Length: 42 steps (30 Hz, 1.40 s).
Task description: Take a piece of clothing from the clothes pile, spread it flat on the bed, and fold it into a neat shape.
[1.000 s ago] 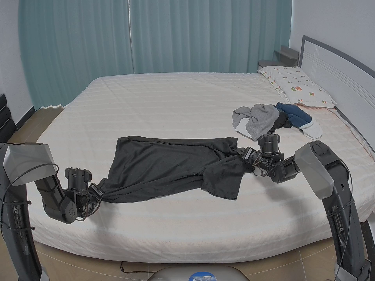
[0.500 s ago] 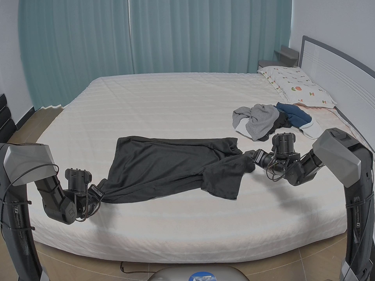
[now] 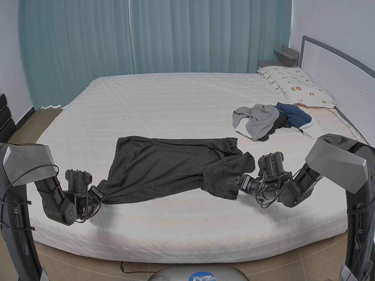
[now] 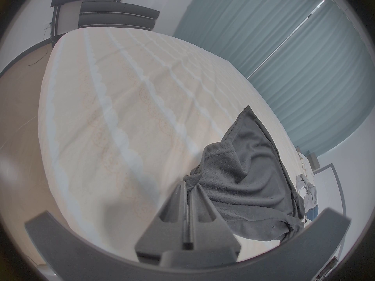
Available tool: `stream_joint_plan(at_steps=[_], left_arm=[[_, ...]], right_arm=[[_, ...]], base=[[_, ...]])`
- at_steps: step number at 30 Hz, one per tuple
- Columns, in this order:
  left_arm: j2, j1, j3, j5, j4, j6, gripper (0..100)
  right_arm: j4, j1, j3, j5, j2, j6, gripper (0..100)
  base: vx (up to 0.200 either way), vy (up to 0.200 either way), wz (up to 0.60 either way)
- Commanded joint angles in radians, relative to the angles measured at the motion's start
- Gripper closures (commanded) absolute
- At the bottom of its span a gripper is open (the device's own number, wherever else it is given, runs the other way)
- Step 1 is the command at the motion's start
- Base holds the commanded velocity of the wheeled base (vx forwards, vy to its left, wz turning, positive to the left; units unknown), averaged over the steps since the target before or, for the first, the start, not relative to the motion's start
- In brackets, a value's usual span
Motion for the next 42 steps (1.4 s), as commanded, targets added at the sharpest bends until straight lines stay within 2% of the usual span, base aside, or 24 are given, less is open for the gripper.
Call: stream_joint_plan(at_steps=[1, 10, 19, 20, 26, 37, 42], left_arm=[[-0.003, -0.002, 0.005, 0.001, 0.0, 0.0, 100], [-0.003, -0.002, 0.005, 0.001, 0.0, 0.0, 100], [0.003, -0.002, 0.003, 0.001, 0.0, 0.0, 100], [0.001, -0.002, 0.003, 0.001, 0.0, 0.0, 100], [0.001, -0.002, 0.003, 0.001, 0.0, 0.0, 100], [-0.005, -0.002, 0.006, 0.003, 0.008, 0.008, 100], [-0.02, -0.003, 0.062, 0.001, 0.002, 0.112, 100]], right_arm=[[0.003, 0.029, 0.002, 0.0, 0.031, 0.002, 0], [0.005, 0.03, -0.037, 0.001, 0.053, 0.043, 0], [0.029, 0.03, -0.123, 0.0, 0.084, 0.045, 0], [0.049, 0.03, -0.135, 0.0, 0.09, 0.045, 100], [0.153, 0.023, -0.16, -0.011, 0.087, 0.04, 100], [0.158, -0.003, -0.054, -0.012, 0.001, 0.034, 100], [0.156, -0.031, 0.046, -0.006, -0.071, 0.018, 100]], base=[[0.0, 0.0, 0.0], [0.0, 0.0, 0.0], [0.0, 0.0, 0.0], [0.0, 0.0, 0.0], [0.0, 0.0, 0.0], [0.0, 0.0, 0.0], [0.0, 0.0, 0.0]])
